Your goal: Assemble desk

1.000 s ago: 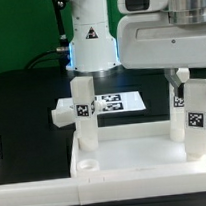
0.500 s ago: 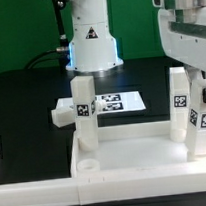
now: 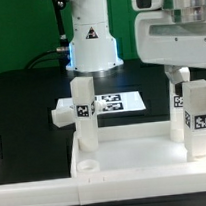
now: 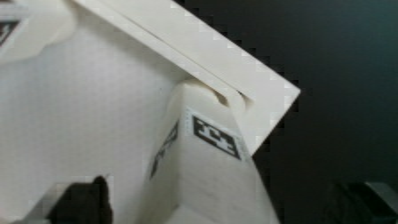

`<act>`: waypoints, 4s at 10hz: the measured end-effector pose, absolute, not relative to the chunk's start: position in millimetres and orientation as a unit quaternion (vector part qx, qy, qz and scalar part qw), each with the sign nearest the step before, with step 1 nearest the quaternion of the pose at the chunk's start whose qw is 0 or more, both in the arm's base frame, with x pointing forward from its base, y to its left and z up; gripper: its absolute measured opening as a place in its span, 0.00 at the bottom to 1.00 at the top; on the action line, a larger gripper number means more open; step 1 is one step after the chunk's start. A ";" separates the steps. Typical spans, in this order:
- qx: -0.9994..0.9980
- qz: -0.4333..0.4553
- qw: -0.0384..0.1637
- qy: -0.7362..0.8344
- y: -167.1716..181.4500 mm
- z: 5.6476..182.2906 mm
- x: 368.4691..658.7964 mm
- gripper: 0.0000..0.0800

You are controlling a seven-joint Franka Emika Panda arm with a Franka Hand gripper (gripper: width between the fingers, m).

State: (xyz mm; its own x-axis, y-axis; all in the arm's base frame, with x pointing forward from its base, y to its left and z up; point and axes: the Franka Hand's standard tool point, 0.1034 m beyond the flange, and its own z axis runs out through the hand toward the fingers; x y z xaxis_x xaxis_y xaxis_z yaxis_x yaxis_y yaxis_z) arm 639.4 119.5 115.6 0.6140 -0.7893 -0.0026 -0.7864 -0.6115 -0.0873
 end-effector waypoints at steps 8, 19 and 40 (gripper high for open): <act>-0.993 -0.031 0.029 0.112 119.1 116.4 640.8 0.78; -0.754 -0.006 0.078 0.653 119.9 111.9 637.4 0.36; -0.987 -0.050 0.042 0.146 128.4 117.0 638.5 0.81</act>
Offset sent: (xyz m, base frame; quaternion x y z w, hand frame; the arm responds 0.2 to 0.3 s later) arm 0.0000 0.0000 0.0000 0.0000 0.0000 -0.1938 0.9810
